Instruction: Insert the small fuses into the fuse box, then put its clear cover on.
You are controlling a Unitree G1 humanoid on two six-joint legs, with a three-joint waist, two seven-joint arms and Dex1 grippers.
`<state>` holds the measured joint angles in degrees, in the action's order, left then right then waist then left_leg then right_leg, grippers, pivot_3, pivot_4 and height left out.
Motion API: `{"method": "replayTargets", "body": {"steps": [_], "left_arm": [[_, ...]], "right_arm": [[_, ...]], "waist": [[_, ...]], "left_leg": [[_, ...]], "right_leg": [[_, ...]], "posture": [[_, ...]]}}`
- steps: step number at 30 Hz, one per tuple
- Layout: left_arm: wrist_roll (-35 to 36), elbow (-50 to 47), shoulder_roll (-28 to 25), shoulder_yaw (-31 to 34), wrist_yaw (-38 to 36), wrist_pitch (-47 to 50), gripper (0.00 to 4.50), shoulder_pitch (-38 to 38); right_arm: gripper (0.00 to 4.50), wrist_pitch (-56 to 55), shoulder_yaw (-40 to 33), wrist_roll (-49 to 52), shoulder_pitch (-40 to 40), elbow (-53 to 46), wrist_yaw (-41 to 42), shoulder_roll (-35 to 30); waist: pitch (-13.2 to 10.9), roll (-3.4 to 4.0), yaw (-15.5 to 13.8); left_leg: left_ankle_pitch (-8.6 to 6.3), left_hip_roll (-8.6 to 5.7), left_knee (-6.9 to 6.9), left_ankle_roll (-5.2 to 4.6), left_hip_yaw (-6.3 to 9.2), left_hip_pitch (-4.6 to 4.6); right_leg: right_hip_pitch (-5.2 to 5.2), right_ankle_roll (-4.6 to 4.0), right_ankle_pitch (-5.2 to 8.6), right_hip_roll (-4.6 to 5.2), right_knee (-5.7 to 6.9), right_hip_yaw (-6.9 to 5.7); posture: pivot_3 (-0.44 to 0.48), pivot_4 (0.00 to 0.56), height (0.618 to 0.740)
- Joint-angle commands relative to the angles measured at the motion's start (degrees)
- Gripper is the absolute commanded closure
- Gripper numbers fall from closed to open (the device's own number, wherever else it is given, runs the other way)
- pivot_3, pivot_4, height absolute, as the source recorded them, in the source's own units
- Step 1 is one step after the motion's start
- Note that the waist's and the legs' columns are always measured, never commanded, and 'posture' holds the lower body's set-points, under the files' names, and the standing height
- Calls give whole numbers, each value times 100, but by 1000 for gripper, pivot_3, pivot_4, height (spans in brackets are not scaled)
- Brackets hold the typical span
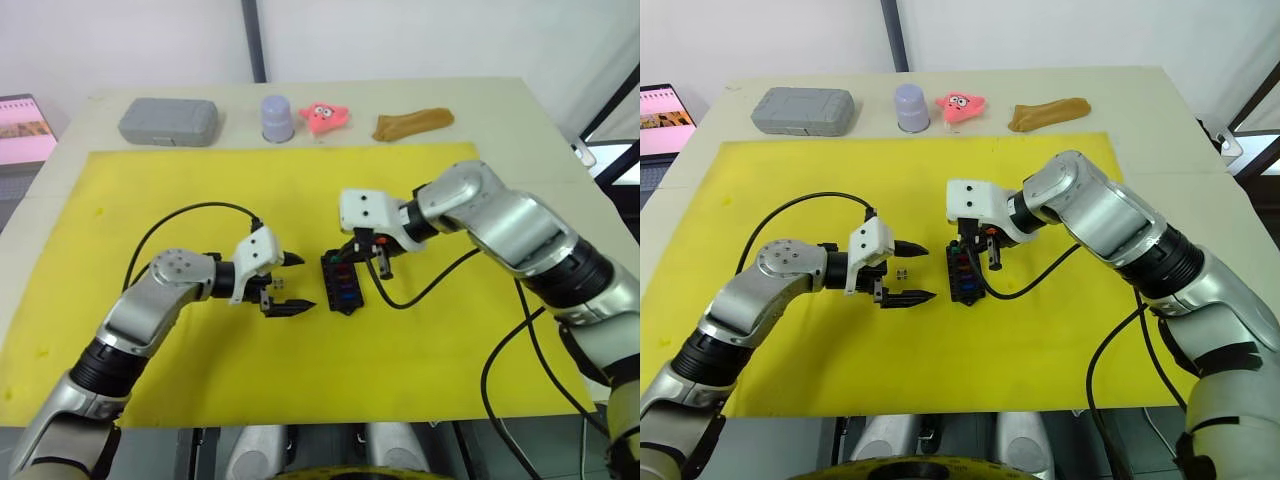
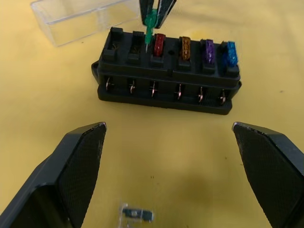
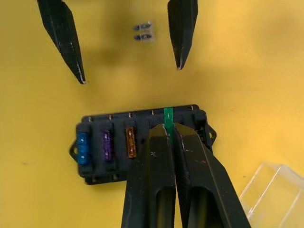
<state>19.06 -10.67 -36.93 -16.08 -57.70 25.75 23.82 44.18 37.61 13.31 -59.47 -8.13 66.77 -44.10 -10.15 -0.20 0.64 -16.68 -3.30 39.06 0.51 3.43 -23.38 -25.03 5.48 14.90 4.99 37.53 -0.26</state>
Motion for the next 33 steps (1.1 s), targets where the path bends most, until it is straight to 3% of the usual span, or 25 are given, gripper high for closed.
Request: {"method": "replayTargets", "body": {"steps": [1,33], "left_arm": [[-205,58,70,5,6,-218,49,105],[-733,319,429,6,-50,-485,49,298]], "right_arm": [[4500,-250,-132,-306,-201,74,181,72],[4500,-474,-303,-985,42,127,772,253]], "waist": [[0,0,0],[0,0,1]], "left_leg": [[0,0,0,0,0,0],[1,0,3,1,1,0]], "right_leg": [[0,0,0,0,0,0],[0,3,-2,-3,3,-1]], "posture": [[0,150,731],[0,150,731]]}}
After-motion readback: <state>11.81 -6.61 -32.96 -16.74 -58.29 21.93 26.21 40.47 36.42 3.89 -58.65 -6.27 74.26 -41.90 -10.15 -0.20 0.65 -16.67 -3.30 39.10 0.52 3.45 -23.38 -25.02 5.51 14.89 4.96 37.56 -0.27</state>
